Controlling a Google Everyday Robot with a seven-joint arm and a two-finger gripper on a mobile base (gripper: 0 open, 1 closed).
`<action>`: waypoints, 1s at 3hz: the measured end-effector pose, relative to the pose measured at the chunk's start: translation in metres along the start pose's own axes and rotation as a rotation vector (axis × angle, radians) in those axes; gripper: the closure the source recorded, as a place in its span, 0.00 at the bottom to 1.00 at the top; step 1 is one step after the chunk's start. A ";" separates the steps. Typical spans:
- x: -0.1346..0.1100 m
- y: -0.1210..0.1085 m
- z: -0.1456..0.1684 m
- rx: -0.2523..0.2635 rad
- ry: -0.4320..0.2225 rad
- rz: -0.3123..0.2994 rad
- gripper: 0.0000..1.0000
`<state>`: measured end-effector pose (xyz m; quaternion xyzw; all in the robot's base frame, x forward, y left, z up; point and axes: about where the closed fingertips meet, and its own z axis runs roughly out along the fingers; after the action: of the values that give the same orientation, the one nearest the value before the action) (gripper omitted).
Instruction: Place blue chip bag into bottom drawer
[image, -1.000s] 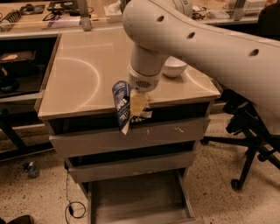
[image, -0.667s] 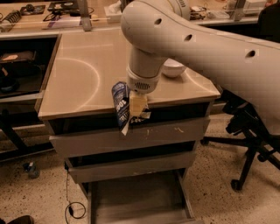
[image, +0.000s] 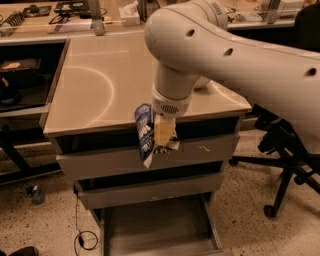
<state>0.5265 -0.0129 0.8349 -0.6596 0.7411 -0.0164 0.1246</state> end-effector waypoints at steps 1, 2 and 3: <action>0.025 0.052 0.006 -0.086 0.052 0.065 1.00; 0.047 0.093 0.020 -0.187 0.071 0.124 1.00; 0.048 0.096 0.022 -0.196 0.071 0.127 1.00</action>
Offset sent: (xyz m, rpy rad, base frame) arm -0.1380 -0.0471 -0.0740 -0.0120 0.3528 -0.1579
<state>0.4327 -0.0449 0.7878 -0.6191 0.7835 0.0410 0.0341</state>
